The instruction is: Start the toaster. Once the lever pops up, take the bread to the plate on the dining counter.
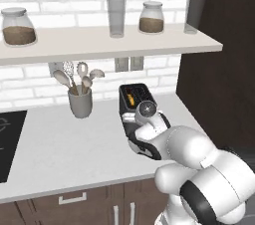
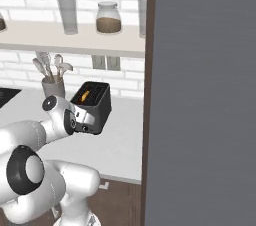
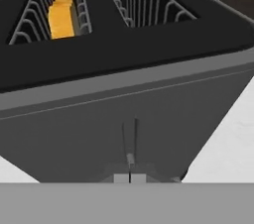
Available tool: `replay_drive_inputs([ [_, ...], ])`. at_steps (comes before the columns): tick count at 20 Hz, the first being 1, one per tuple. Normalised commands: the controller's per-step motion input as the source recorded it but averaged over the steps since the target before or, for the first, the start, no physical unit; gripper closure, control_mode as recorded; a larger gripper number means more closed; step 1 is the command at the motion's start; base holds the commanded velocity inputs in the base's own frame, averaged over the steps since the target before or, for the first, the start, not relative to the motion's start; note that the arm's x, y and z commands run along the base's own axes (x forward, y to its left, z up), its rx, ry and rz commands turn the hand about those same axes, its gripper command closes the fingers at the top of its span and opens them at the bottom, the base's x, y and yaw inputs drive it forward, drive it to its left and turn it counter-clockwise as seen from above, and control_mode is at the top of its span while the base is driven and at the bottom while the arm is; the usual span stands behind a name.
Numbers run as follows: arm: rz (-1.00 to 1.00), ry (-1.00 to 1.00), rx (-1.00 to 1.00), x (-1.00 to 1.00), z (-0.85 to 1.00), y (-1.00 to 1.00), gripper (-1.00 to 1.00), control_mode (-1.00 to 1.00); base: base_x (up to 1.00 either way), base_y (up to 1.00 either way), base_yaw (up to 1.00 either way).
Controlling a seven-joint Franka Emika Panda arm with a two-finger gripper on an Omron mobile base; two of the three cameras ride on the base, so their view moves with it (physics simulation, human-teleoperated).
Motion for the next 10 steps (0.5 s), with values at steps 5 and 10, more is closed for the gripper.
replay_drive_inputs([
  [5, -0.10, 0.00, 0.05, -0.47, 0.10, 0.00, 1.00, -1.00, 0.00, 0.00, 0.00],
  [10, -0.05, 0.00, 0.03, -0.57, 0.97, 0.00, 1.00, -1.00, 0.00, 0.00, 0.00],
])
